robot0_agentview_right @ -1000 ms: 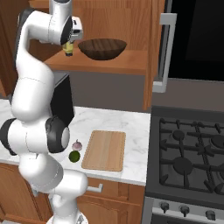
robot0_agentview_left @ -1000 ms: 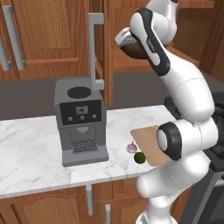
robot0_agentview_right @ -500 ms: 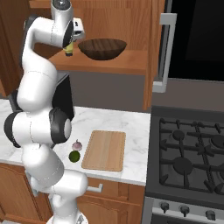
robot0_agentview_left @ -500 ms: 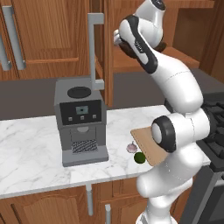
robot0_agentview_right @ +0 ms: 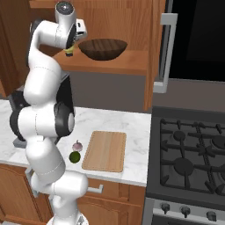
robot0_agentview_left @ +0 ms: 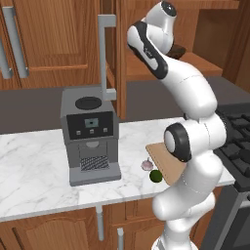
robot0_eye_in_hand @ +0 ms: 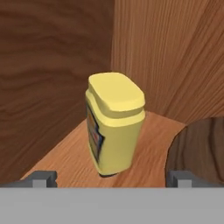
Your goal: Open the cabinet. Place the bowl and condiment on the counter. Then place the lime and garlic on the cutting board.
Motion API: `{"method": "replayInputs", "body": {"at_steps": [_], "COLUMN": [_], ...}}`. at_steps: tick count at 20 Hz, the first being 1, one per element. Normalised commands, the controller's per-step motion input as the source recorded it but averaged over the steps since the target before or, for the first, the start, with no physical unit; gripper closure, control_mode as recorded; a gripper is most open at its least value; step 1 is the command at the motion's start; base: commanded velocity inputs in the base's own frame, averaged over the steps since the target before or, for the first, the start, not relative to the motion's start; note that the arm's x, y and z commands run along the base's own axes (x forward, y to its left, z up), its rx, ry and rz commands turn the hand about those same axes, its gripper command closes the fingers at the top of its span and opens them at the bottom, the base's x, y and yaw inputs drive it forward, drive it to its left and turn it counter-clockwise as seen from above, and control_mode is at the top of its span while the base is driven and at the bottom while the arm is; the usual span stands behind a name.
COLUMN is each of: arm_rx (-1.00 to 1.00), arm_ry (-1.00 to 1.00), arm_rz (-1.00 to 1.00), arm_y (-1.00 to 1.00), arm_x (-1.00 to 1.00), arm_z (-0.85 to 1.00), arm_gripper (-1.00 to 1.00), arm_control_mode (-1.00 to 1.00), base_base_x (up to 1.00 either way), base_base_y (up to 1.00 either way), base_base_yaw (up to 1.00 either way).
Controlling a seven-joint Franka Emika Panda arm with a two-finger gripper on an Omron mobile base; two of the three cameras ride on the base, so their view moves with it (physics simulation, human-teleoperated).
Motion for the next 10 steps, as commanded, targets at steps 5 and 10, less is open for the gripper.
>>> {"method": "replayInputs", "body": {"at_steps": [5,10], "arm_rx": [0.0,0.0], "arm_ry": [-0.04,-0.02], "arm_rz": [0.0,0.0], "arm_y": [0.05,0.11], "arm_x": [0.19,0.15], "arm_z": [-0.04,-0.08], "arm_gripper": [-1.0,-1.0], "arm_control_mode": [-1.0,-1.0], "base_base_x": [0.0,0.0], "base_base_y": [0.0,0.0], "base_base_yaw": [0.0,0.0]}}
